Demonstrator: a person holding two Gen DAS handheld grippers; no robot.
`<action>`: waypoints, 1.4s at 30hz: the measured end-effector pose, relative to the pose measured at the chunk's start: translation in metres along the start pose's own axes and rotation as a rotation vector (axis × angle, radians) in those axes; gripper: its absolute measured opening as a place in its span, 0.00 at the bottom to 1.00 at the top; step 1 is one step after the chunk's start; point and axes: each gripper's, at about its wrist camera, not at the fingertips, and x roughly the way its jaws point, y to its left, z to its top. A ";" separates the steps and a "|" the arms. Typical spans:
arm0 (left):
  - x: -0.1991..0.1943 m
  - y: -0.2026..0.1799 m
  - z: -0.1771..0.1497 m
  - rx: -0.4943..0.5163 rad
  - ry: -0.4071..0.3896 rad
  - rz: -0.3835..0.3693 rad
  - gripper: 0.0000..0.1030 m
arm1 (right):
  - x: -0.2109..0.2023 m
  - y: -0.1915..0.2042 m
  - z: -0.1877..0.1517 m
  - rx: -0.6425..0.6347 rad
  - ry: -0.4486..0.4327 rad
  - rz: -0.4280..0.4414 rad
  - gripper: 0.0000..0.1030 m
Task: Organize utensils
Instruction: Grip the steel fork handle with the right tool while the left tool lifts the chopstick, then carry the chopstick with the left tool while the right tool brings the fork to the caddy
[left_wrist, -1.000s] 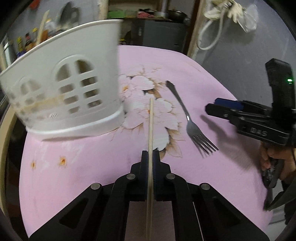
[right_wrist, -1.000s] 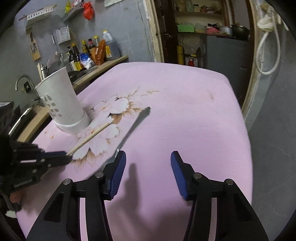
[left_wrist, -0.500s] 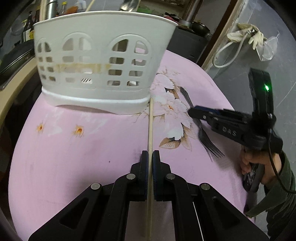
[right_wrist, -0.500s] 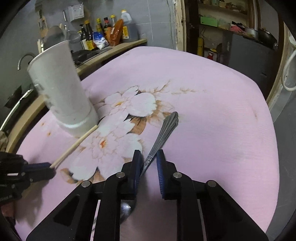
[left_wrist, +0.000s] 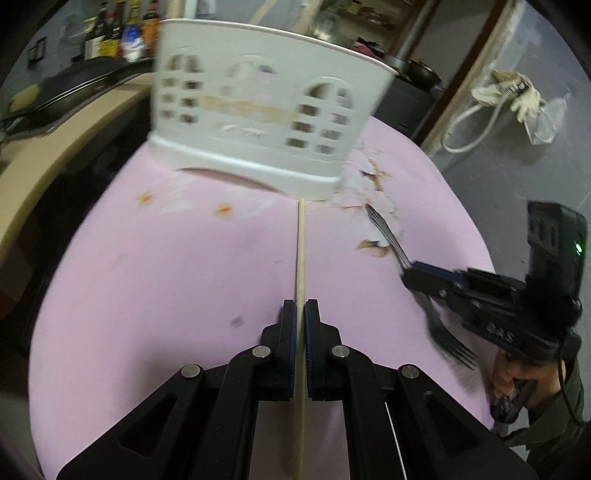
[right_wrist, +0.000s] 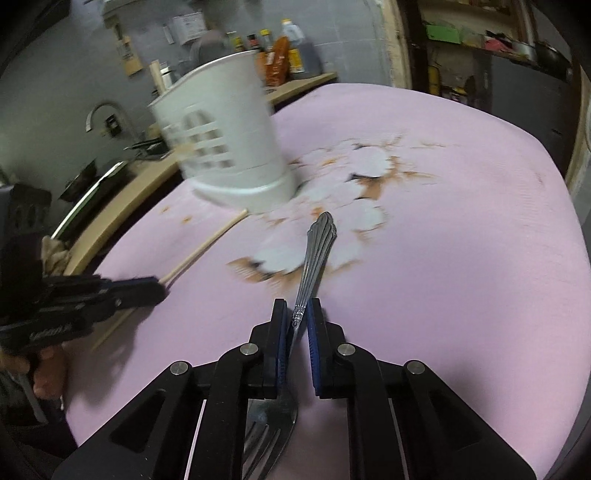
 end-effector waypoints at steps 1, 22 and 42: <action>-0.004 0.006 -0.004 -0.017 -0.005 0.006 0.03 | 0.001 0.005 -0.001 -0.007 0.003 0.007 0.08; -0.007 0.025 0.019 0.076 0.134 -0.086 0.23 | 0.025 0.046 0.023 -0.195 0.053 -0.010 0.23; 0.006 0.019 0.036 0.262 0.202 -0.027 0.20 | 0.063 0.061 0.054 -0.358 0.188 0.043 0.29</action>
